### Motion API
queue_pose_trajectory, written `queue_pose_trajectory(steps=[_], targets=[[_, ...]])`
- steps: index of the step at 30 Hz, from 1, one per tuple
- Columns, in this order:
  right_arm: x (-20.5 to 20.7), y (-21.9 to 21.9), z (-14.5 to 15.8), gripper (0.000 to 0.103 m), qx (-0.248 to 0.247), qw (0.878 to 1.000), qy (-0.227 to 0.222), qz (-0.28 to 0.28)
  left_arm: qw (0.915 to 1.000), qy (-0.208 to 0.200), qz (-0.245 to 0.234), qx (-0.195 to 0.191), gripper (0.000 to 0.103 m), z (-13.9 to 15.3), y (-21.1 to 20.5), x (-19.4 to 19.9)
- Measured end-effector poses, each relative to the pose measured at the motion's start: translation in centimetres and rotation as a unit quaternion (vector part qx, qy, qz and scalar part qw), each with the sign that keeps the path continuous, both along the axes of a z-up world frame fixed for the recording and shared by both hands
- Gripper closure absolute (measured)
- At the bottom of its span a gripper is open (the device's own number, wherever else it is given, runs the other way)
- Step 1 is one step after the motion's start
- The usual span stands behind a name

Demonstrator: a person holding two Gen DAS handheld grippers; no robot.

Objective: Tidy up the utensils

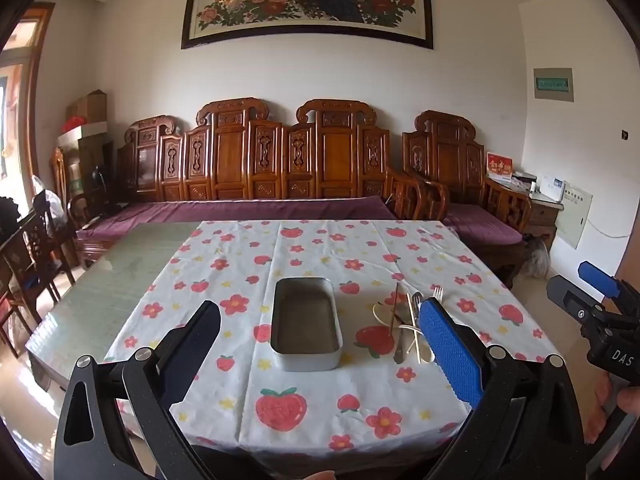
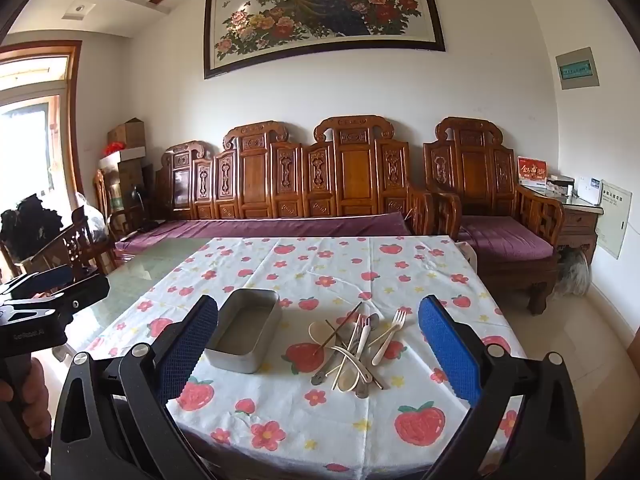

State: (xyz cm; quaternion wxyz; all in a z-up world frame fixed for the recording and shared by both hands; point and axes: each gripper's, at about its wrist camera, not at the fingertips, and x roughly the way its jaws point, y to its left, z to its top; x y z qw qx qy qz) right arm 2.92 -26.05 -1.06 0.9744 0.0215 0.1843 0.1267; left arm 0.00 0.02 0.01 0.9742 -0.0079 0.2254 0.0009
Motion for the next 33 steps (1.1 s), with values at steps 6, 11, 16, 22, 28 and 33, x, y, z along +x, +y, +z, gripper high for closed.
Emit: queue_pose_trajectory(steps=[6, 11, 16, 22, 28, 33], targets=[[-0.06, 0.04, 0.06, 0.002, 0.0, 1.0, 0.0, 0.0, 1.0, -0.002, 0.001, -0.002, 0.006, 0.0, 0.09, 0.01], [-0.09, 0.09, 0.06, 0.002, -0.001, 1.0, 0.0, 0.0, 1.0, -0.002, -0.001, -0.002, 0.006, -0.01, 0.0, 0.04], [-0.18, 0.12, 0.08, 0.002, -0.001, 1.0, -0.001, 0.001, 1.0, -0.004, 0.0, -0.002, 0.006, 0.02, 0.03, 0.0], [-0.2, 0.14, 0.07, 0.002, -0.002, 1.0, -0.002, 0.0, 1.0, -0.004, 0.0, -0.003, 0.006, 0.04, 0.03, 0.02], [-0.22, 0.16, 0.06, 0.002, -0.002, 1.0, -0.002, 0.001, 1.0, -0.005, 0.0, -0.004, 0.006, 0.04, 0.05, -0.02], [-0.24, 0.13, 0.07, 0.002, -0.001, 1.0, -0.002, 0.001, 1.0, -0.006, 0.0, -0.004, 0.006, 0.04, 0.07, -0.04]])
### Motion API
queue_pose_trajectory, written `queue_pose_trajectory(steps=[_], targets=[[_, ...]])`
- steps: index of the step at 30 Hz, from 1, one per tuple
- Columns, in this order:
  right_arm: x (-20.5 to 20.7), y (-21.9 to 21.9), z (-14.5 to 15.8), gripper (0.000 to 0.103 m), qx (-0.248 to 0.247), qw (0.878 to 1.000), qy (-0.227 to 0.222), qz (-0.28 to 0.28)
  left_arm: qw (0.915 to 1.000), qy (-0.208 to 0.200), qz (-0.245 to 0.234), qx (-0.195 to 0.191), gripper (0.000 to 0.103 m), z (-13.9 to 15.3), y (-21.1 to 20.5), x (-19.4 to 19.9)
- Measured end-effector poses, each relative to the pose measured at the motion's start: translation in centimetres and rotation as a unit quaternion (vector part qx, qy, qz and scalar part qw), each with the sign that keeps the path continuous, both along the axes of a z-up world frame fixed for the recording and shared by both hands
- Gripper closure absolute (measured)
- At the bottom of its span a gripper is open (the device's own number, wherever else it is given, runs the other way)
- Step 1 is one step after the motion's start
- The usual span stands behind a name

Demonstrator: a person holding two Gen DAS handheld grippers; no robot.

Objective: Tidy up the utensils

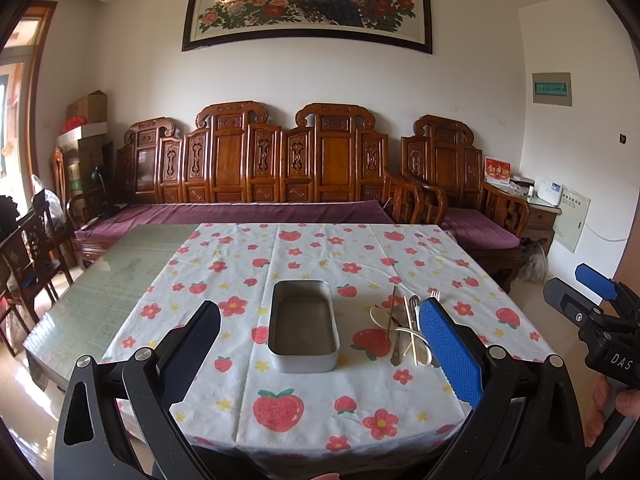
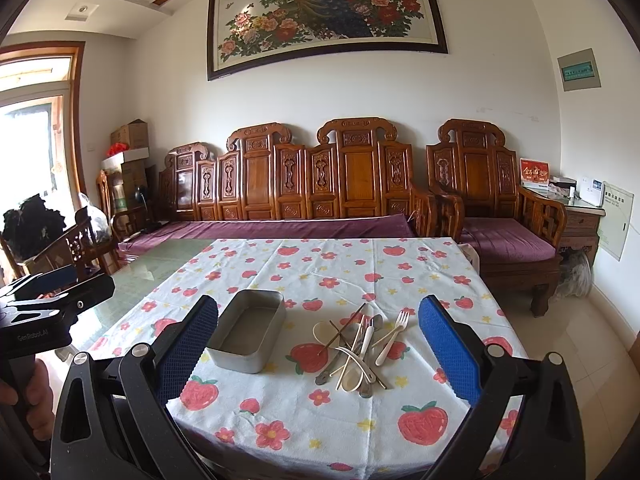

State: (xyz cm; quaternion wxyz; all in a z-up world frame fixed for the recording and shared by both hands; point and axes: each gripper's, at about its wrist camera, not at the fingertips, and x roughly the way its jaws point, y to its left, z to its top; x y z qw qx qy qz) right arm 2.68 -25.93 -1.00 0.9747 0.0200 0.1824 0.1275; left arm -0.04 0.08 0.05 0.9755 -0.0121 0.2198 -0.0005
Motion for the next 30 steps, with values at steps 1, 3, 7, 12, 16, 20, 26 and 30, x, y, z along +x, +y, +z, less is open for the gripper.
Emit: queue_pose_trajectory(steps=[1, 3, 7, 12, 16, 20, 26, 30], targets=[[-0.01, 0.0, 0.0, 0.002, 0.0, 1.0, 0.0, 0.0, 1.0, 0.0, 0.0, 0.0, 0.006, 0.0, 0.0, 0.0], [-0.02, -0.03, 0.01, 0.002, 0.0, 1.0, 0.0, 0.0, 1.0, 0.0, 0.0, 0.0, 0.006, 0.22, -0.06, 0.15], [-0.04, -0.04, 0.03, 0.002, 0.0, 1.0, 0.0, 0.0, 1.0, 0.0, 0.0, 0.0, 0.006, 0.21, -0.05, 0.14], [-0.07, -0.08, 0.06, 0.002, 0.0, 1.0, 0.0, 0.0, 1.0, -0.001, 0.0, 0.0, 0.006, 0.24, -0.07, 0.17], [-0.1, -0.11, 0.08, 0.002, 0.001, 1.0, 0.0, 0.0, 1.0, -0.001, 0.0, 0.0, 0.006, 0.19, -0.05, 0.13], [-0.11, -0.09, 0.09, 0.002, 0.001, 1.0, -0.001, 0.0, 1.0, -0.001, 0.0, 0.0, 0.006, 0.19, -0.06, 0.13], [-0.11, -0.06, 0.09, 0.002, 0.001, 1.0, -0.001, 0.0, 1.0, -0.001, 0.0, 0.0, 0.006, 0.22, -0.07, 0.14], [-0.11, -0.03, 0.11, 0.002, 0.001, 1.0, -0.001, 0.0, 1.0, -0.002, 0.0, -0.001, 0.006, 0.19, -0.05, 0.1]])
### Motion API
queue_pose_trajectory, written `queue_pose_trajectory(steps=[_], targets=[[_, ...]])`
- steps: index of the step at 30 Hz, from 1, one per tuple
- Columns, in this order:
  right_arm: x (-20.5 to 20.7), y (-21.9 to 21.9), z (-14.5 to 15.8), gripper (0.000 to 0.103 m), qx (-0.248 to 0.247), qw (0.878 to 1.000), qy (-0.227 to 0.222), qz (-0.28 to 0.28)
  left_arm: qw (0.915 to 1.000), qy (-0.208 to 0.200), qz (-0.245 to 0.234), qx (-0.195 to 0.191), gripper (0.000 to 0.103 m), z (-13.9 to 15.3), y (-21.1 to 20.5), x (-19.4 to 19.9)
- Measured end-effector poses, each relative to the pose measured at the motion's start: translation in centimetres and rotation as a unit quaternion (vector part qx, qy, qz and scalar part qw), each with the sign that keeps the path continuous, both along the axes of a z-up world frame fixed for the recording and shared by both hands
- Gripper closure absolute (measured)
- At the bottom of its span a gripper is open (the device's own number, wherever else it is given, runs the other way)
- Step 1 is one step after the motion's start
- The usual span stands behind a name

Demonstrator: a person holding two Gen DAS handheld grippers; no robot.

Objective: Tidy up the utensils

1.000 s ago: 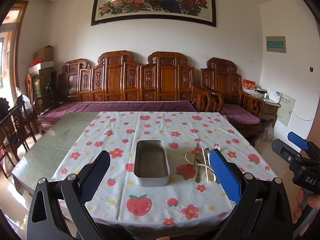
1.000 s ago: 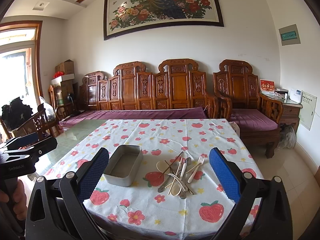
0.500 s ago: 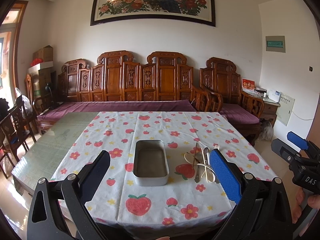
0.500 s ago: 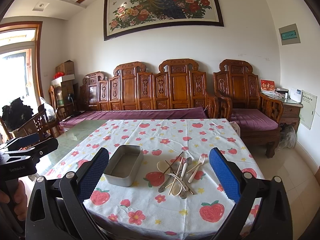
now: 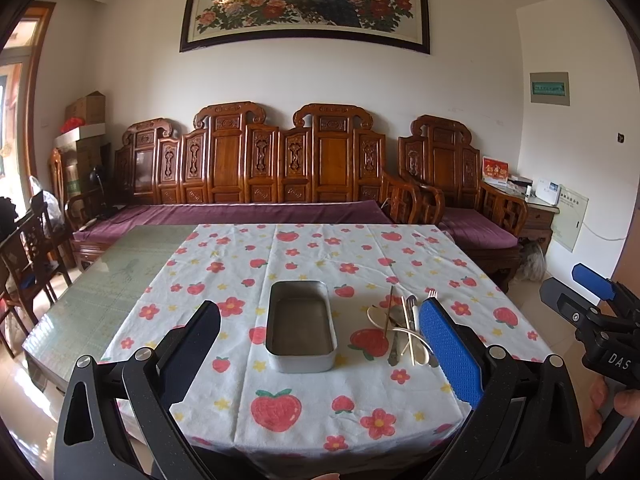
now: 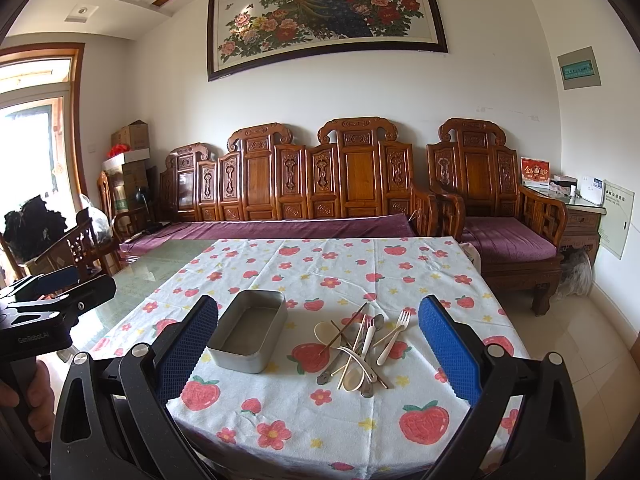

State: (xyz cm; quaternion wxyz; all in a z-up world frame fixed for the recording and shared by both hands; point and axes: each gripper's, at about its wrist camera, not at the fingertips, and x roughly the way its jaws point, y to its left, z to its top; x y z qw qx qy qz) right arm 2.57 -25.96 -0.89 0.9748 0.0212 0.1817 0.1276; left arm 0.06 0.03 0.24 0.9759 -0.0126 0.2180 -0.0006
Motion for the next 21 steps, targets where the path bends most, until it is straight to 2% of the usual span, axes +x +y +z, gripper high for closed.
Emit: queue_pose_trajectory(steps=[21], targets=[[0.06, -0.04, 0.04, 0.002, 0.0, 1.0, 0.0, 0.0, 1.0, -0.001, 0.0, 0.0, 0.006, 0.13, -0.25, -0.41]])
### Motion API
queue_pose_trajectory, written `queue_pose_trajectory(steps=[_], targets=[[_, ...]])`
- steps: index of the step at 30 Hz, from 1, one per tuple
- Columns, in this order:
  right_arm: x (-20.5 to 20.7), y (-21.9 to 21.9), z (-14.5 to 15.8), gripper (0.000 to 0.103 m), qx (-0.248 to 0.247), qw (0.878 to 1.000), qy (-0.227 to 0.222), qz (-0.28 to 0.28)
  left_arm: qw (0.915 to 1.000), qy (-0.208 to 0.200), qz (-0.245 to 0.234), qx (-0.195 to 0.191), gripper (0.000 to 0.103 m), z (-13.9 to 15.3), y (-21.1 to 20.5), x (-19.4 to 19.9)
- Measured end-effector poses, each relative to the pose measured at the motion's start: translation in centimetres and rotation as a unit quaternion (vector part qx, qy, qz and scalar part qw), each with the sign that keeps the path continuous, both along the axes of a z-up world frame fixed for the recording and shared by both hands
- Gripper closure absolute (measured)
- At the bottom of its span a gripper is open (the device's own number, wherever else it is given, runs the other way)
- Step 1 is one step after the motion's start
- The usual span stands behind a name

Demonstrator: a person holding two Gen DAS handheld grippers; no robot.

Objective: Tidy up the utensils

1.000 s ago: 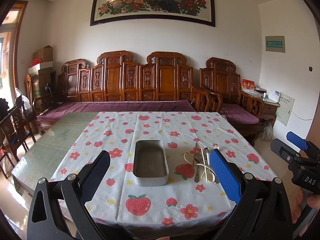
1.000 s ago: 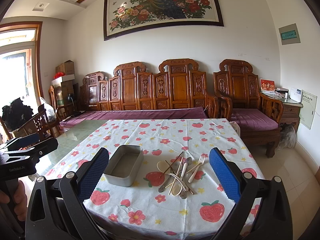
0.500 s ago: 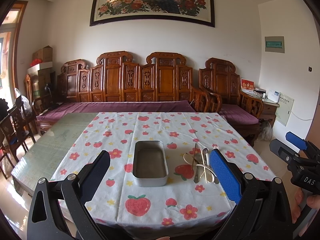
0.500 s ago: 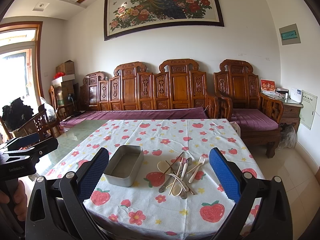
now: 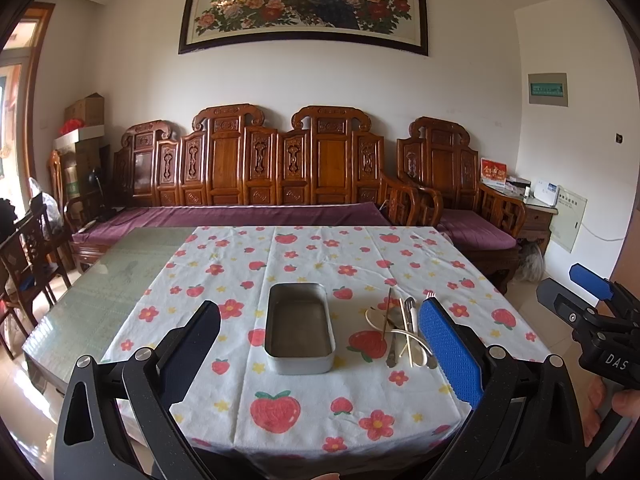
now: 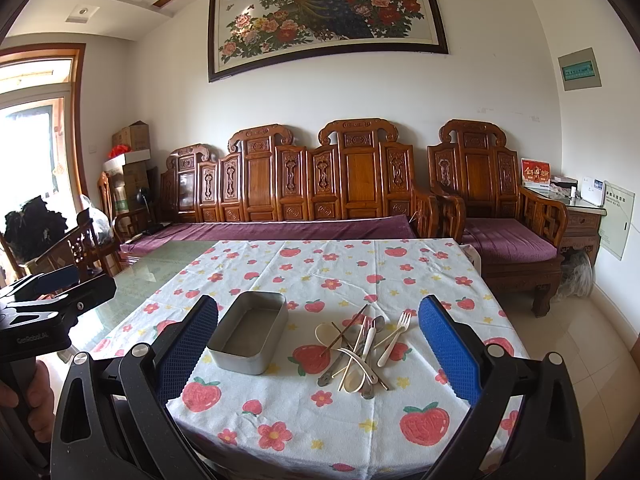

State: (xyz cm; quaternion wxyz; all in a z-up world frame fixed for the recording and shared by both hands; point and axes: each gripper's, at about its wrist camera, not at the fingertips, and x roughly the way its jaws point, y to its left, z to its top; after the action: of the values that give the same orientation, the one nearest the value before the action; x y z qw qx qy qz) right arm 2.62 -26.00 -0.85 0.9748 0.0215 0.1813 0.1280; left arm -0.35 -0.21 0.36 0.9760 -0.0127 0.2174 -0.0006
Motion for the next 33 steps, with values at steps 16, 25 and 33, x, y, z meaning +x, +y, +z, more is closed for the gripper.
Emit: queue_pose_trajectory(steps=[16, 25, 33], targets=[[1.0, 1.2, -1.8, 0.002, -0.007, 1.0, 0.022, -0.002, 0.9992, 0.035, -0.016, -0.007, 0.006, -1.2, -2.4, 2.5], [4.8, 0.2, -5.6, 0.002, -0.024, 0.998, 0.063, -0.007, 0.9955, 0.082, -0.048, 0.003, 0.006, -5.4, -2.8, 6.0], [8.2, -0.5, -7.2, 0.01, -0.036, 0.996, 0.08, -0.003, 0.9904, 0.11, -0.083, 0.012, 0.006, -7.7, -3.7, 10.0]])
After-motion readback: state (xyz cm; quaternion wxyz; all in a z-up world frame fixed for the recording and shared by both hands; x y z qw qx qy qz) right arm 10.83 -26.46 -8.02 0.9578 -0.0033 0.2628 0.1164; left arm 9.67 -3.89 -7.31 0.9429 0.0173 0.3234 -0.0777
